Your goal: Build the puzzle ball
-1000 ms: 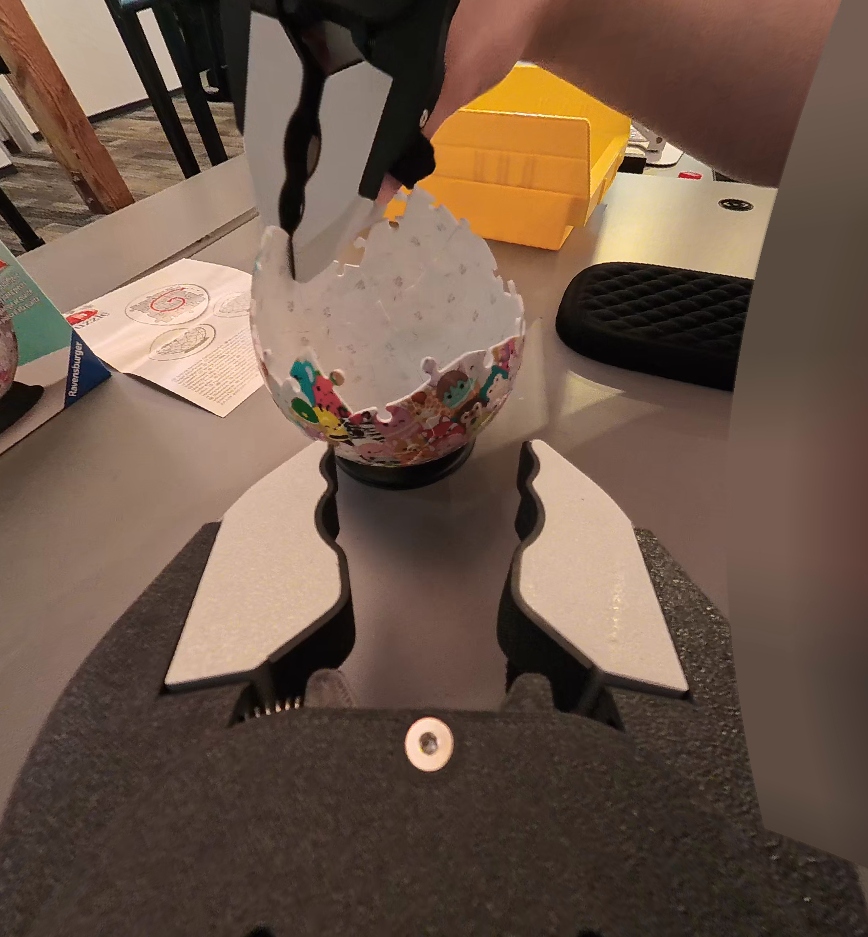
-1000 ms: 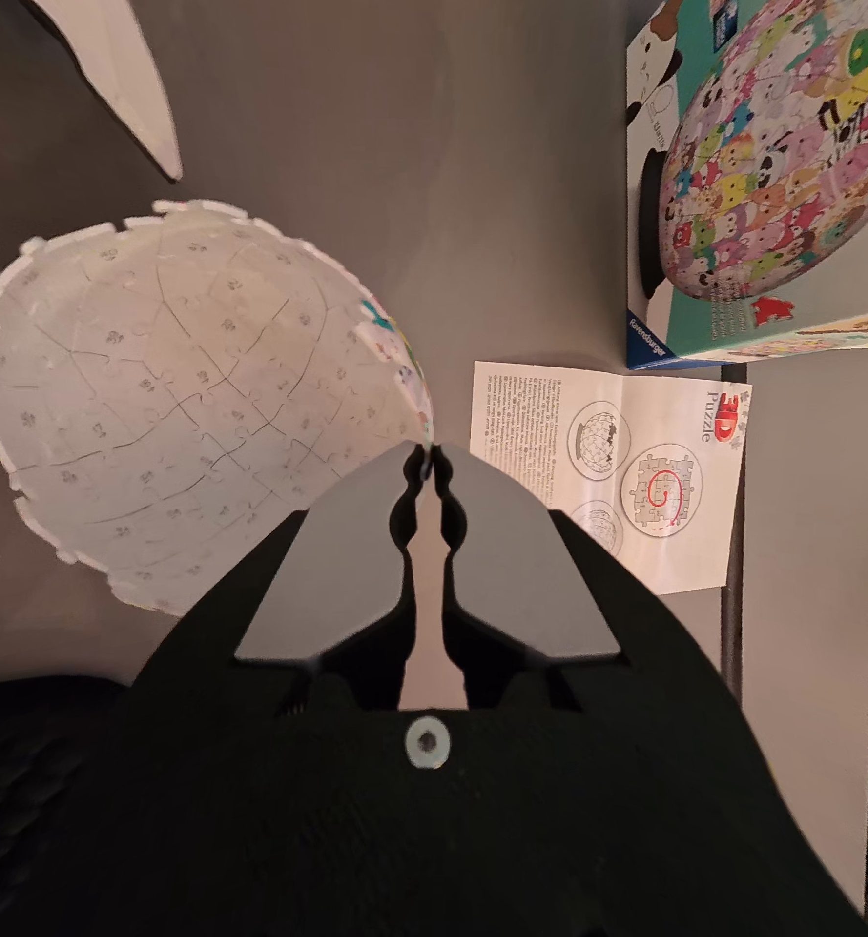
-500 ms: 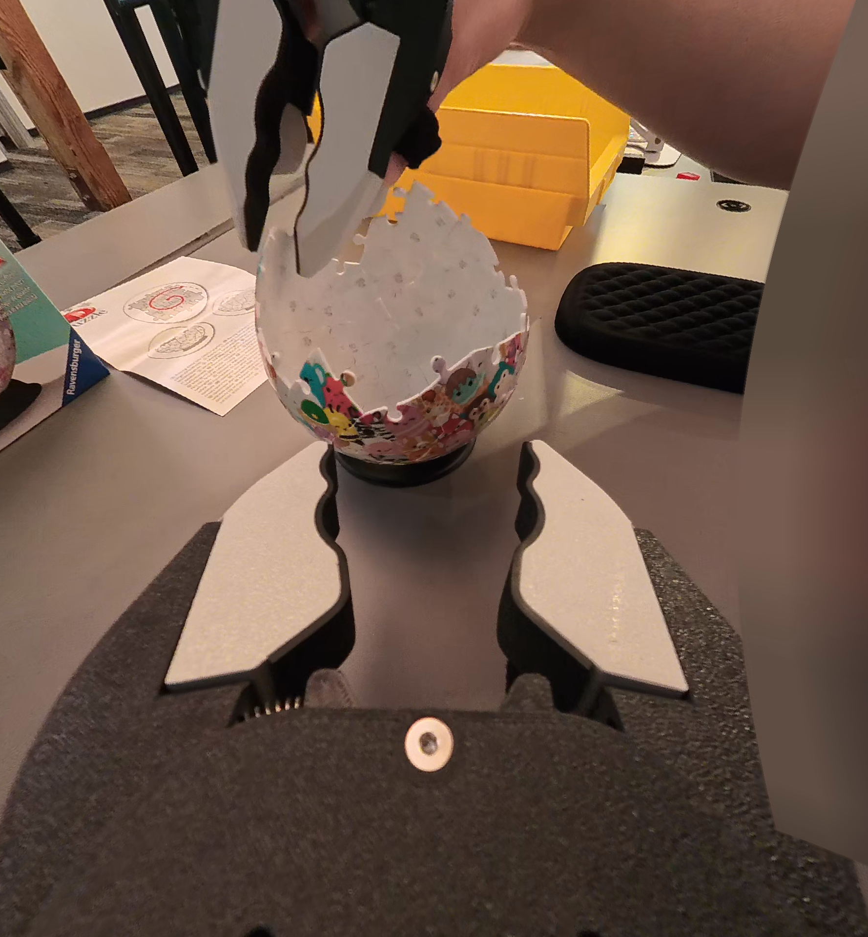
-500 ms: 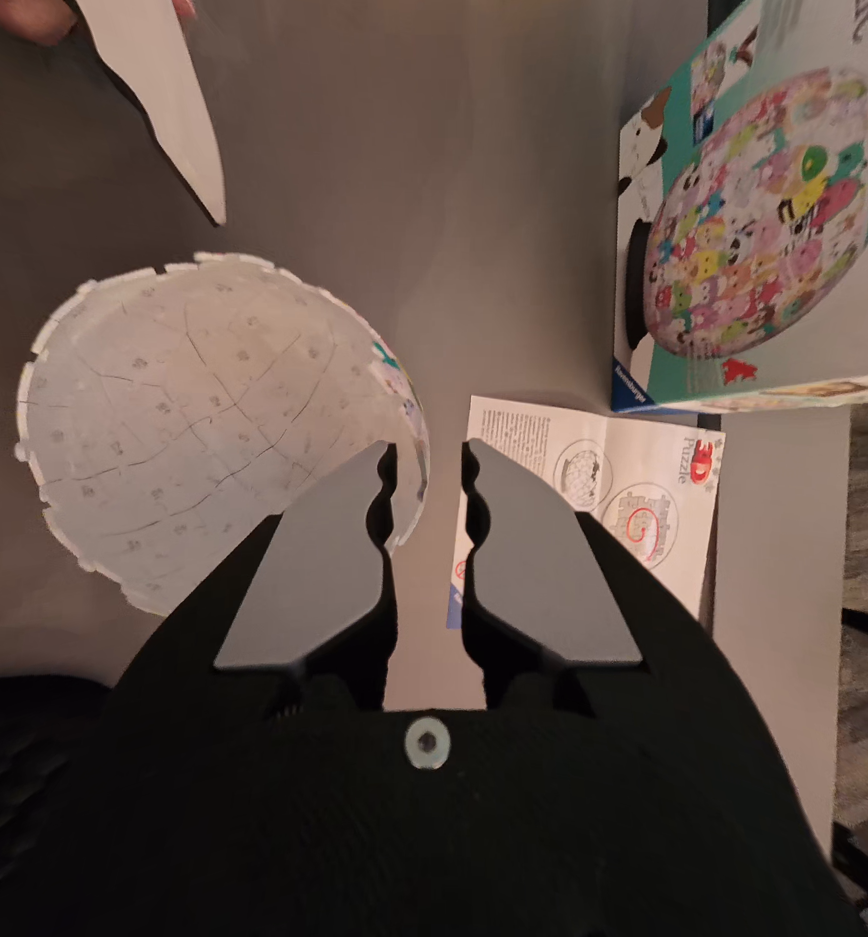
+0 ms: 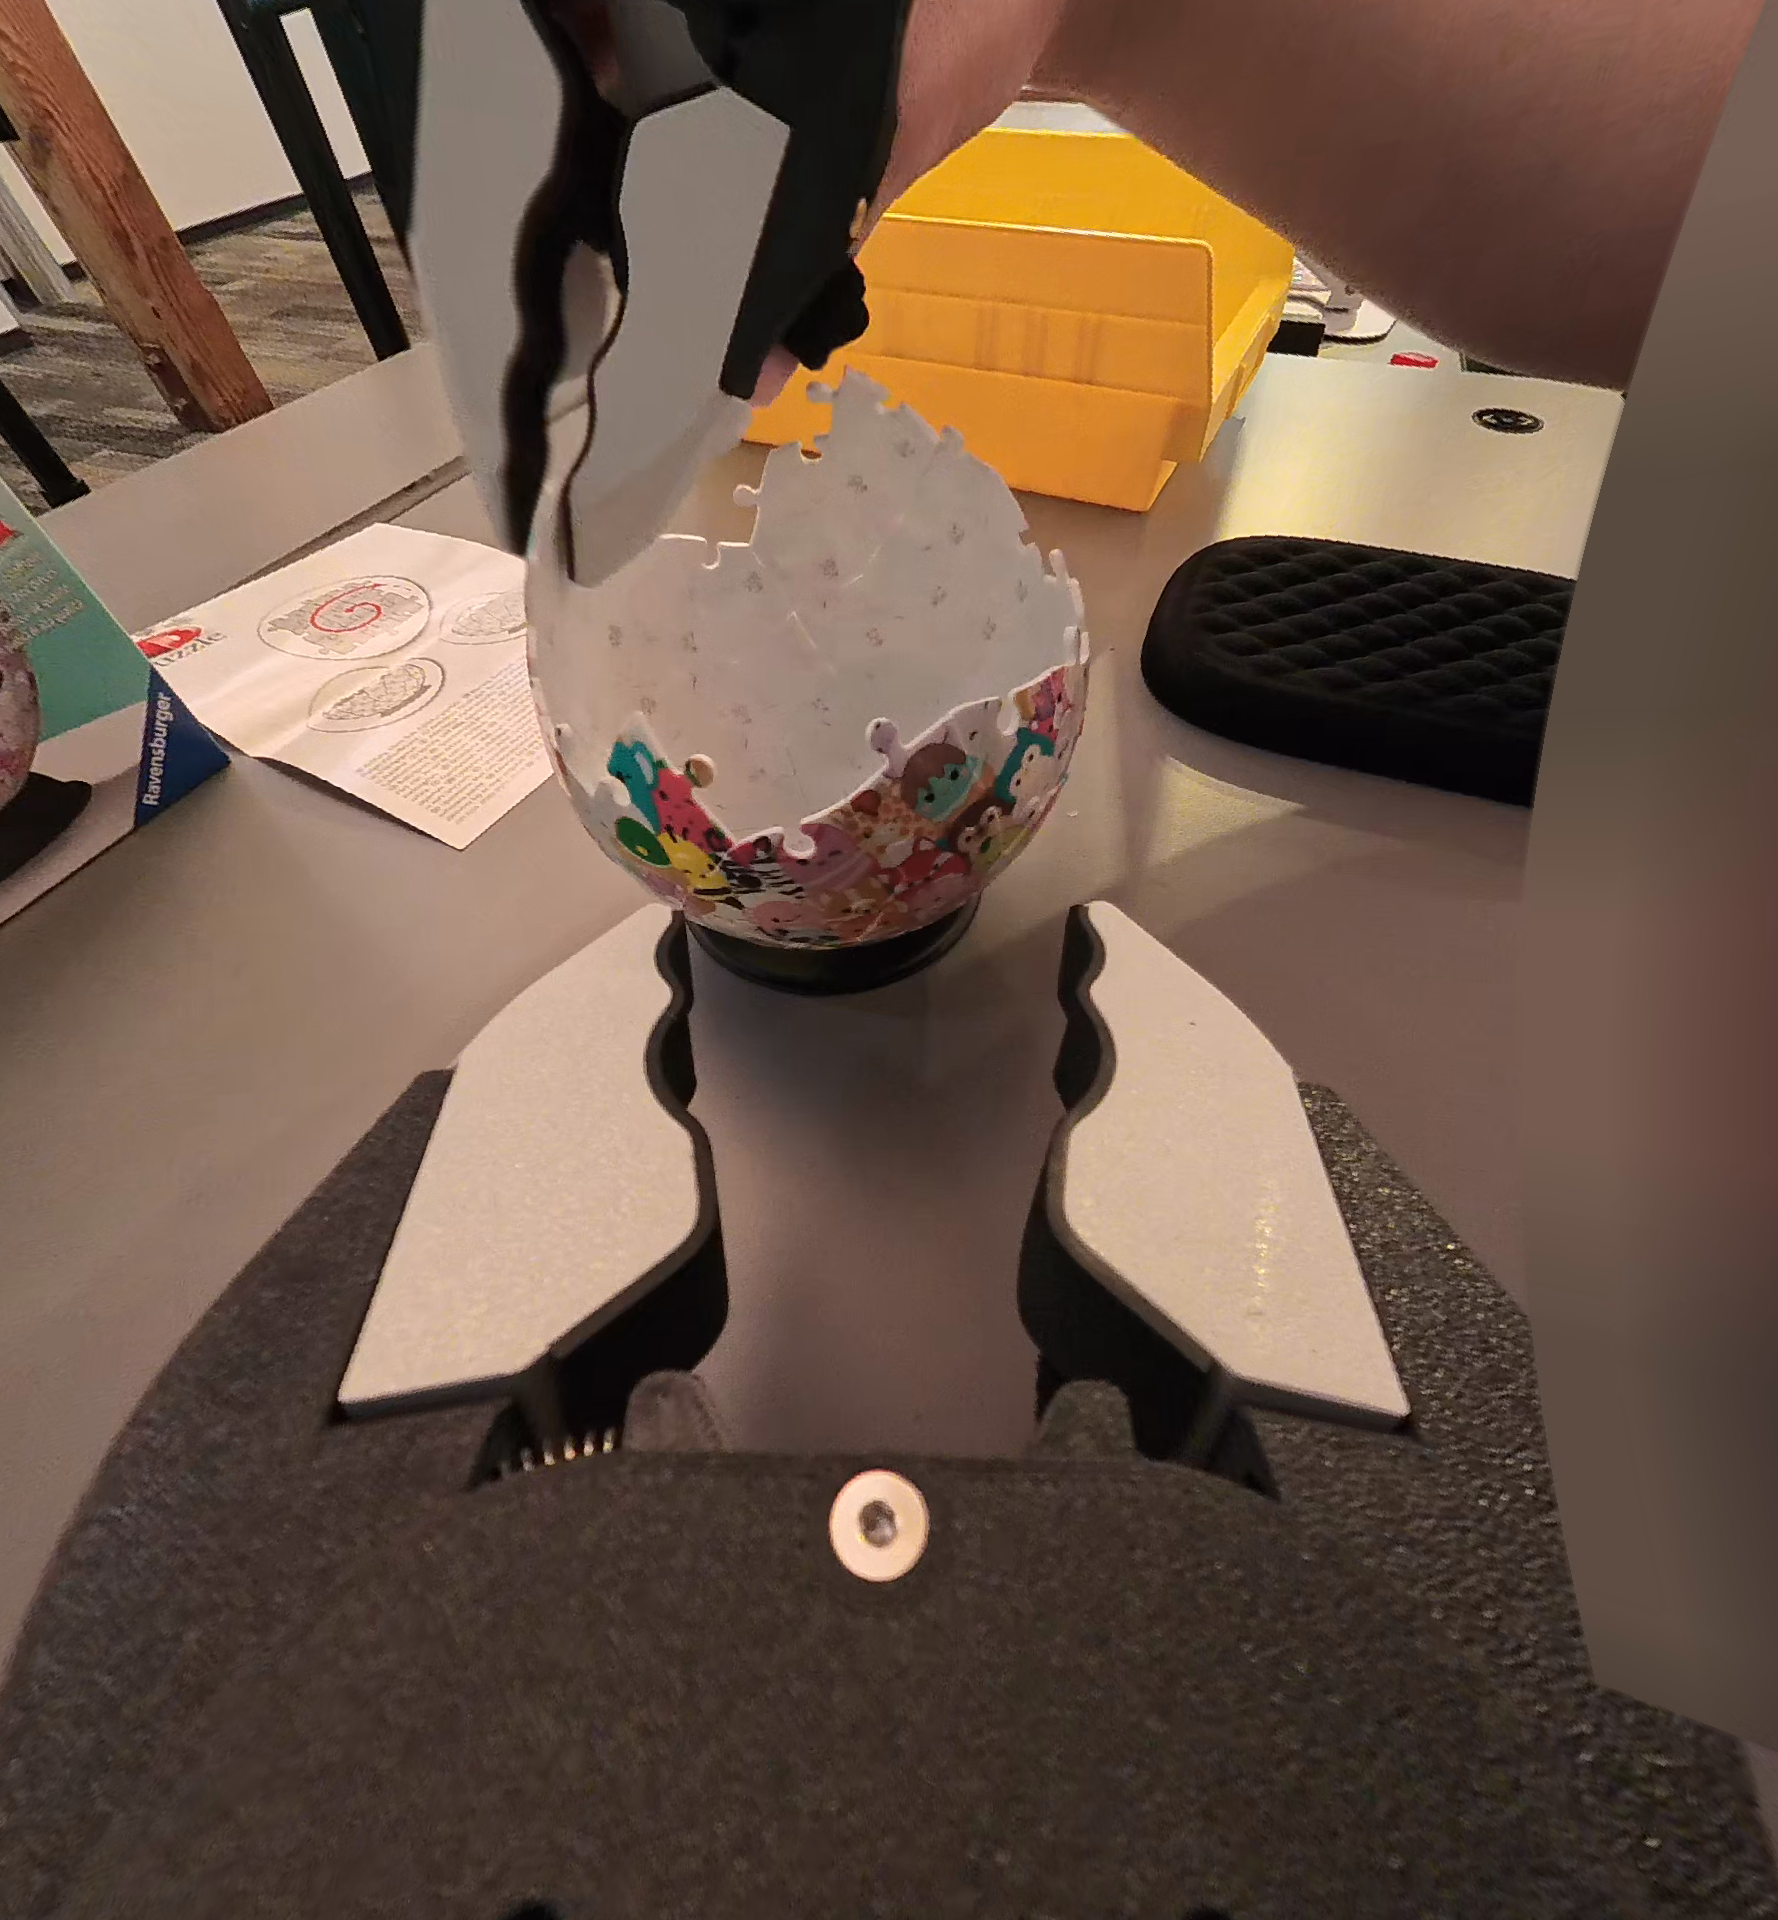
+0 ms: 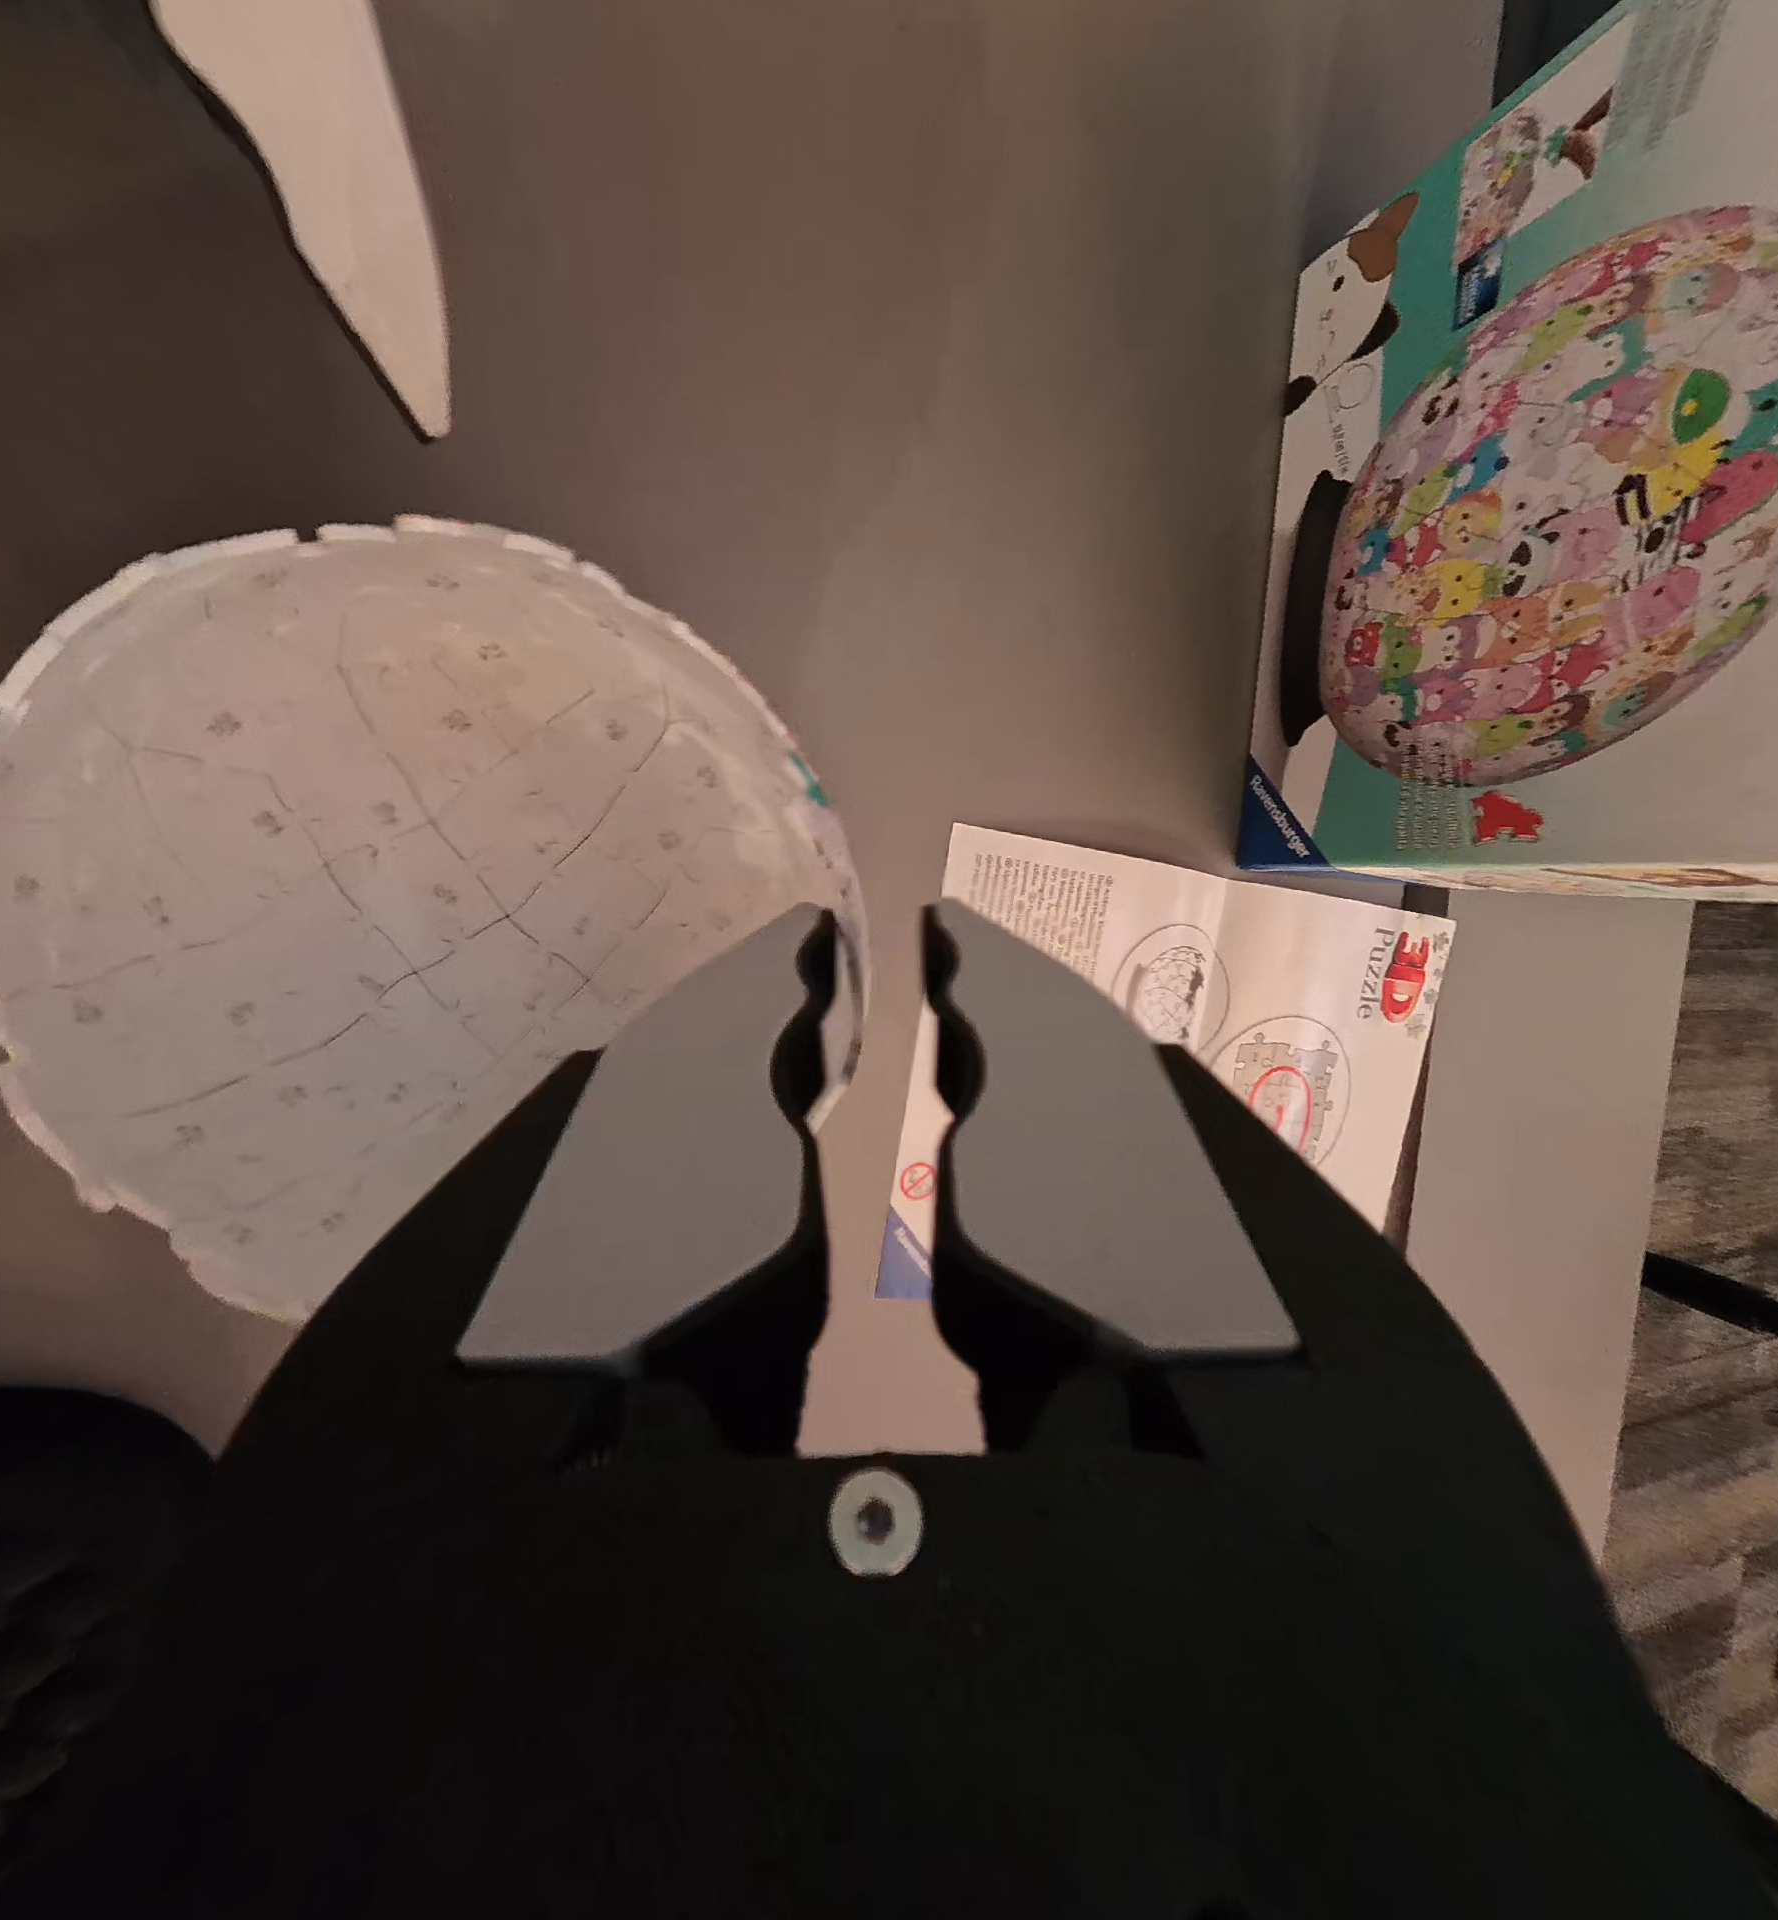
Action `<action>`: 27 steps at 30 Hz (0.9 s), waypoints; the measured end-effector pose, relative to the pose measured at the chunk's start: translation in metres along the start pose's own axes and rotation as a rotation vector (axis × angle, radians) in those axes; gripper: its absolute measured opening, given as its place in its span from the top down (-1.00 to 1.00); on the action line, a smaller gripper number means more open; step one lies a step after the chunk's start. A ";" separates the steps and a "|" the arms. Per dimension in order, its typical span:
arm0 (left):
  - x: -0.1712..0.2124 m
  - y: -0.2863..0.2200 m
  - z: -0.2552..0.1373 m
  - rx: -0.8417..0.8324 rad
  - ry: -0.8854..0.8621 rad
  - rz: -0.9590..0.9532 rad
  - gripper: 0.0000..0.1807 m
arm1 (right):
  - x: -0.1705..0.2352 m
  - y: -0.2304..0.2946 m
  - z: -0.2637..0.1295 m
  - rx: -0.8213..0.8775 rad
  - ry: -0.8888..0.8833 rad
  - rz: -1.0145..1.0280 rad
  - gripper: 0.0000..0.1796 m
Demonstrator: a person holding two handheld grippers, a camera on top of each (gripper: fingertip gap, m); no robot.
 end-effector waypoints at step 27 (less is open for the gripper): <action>0.000 -0.002 -0.001 -0.012 0.007 0.038 0.25 | -0.002 -0.009 0.015 -0.115 0.195 0.127 0.92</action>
Point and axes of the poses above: each gripper's, where its closed fingertips meet, z out along the fingers, x out of its underside, y = z × x across the jaws, the point moved 10 cm from there along -z, back along the fingers, and after that the axes turned 9 degrees about -x, right-handed, at the moved point
